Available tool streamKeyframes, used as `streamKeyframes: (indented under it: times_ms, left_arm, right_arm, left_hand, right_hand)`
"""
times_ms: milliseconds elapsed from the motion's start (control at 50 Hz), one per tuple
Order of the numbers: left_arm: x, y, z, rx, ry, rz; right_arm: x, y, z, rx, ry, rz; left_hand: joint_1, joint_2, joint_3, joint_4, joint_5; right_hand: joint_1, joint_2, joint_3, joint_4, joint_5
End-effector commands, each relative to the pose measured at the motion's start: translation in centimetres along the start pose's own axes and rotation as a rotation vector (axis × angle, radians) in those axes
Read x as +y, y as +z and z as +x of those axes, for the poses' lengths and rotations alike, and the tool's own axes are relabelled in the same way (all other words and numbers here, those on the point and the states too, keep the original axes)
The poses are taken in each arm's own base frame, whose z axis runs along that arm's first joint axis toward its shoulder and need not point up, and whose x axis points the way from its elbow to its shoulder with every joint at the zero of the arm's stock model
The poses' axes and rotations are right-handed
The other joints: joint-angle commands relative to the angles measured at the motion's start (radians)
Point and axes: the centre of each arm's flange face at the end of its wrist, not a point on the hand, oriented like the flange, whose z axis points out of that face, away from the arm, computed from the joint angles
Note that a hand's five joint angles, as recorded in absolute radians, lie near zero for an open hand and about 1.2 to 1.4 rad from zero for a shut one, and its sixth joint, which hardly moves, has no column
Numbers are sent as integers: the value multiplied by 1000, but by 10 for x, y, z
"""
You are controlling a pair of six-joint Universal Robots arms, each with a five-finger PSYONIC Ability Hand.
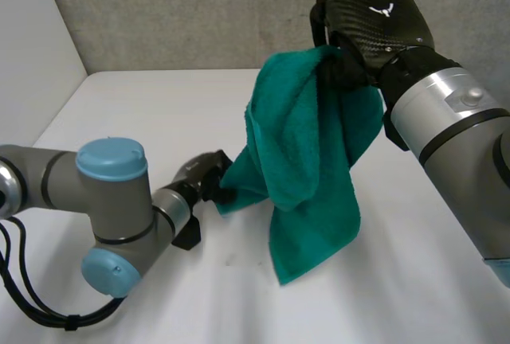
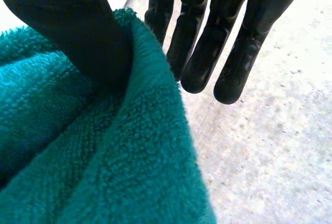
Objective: Fold the towel.
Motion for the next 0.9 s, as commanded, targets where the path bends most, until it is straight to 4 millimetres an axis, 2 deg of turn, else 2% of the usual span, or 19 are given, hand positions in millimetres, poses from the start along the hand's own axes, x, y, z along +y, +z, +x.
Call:
streamKeyframes:
  times_ms: [20, 60, 160, 280, 320, 340, 360, 380, 420, 500, 640, 740, 800, 820, 900]
  left_arm:
    - [-68, -20, 2, -16, 23, 177]
    - [-93, -29, -6, -41, 39, 241]
    - [-130, -49, -9, -62, 98, 346]
    - [-141, -59, -4, -63, 152, 387]
    - [-140, -59, -3, -62, 155, 382]
    - [-139, -59, -4, -62, 154, 377]
    - [-137, -59, -4, -60, 154, 371]
    - [-134, -59, -3, -59, 153, 361]
    - [-130, -60, -3, -58, 152, 351]
    - [-123, -60, -3, -58, 150, 330]
    - [-115, -63, -5, -60, 148, 305]
    - [-113, -74, -3, -60, 150, 307]
    - [-113, -80, -2, -61, 150, 310]
    - [-113, -82, -1, -61, 150, 313]
    - [-113, -90, -3, -69, 149, 319]
  right_arm:
    - [14, 6, 28, 69, -35, -53]
    - [23, 3, 34, 75, -56, -114]
    - [50, -10, 31, 16, -173, -309]
    - [81, -38, 16, -126, -289, -512]
    - [95, -47, 11, -179, -307, -583]
    - [110, -55, 7, -229, -320, -656]
    - [122, -58, 5, -257, -333, -703]
    - [126, -59, 4, -264, -338, -721]
    - [129, -57, 4, -267, -339, -730]
    - [123, -44, 12, -219, -311, -678]
    - [98, -21, 24, -122, -203, -538]
    - [90, -10, 29, -127, -194, -501]
    - [113, -3, 22, -192, -164, -541]
    - [127, 0, 19, -227, -149, -565]
    - [149, 6, 15, -266, -123, -611]
  left_hand:
    - [257, 207, 213, 207, 253]
    - [257, 207, 213, 207, 253]
    - [257, 207, 213, 207, 253]
    - [257, 207, 213, 207, 253]
    - [257, 207, 213, 207, 253]
    - [257, 207, 213, 207, 253]
    - [257, 207, 213, 207, 253]
    - [257, 207, 213, 207, 253]
    - [257, 207, 213, 207, 253]
    - [257, 207, 213, 207, 253]
    - [257, 207, 213, 207, 253]
    - [257, 207, 213, 207, 253]
    - [257, 207, 213, 207, 253]
    - [257, 207, 213, 207, 253]
    - [257, 207, 213, 207, 253]
  right_hand:
    - [434, 220, 213, 203, 258]
    - [434, 220, 213, 203, 258]
    - [434, 220, 213, 203, 258]
    - [434, 220, 213, 203, 258]
    - [434, 220, 213, 203, 258]
    - [434, 220, 213, 203, 258]
    - [133, -81, -88, -98, -43]
    - [-59, -273, -280, -290, -235]
    - [-251, -465, -473, -482, -427]
    - [-293, -507, -514, -524, -469]
    - [-269, -483, -491, -500, -445]
    - [-269, -483, -491, -500, -445]
    - [-278, -492, -499, -509, -454]
    - [-301, -515, -523, -532, -477]
    - [-401, -615, -623, -632, -577]
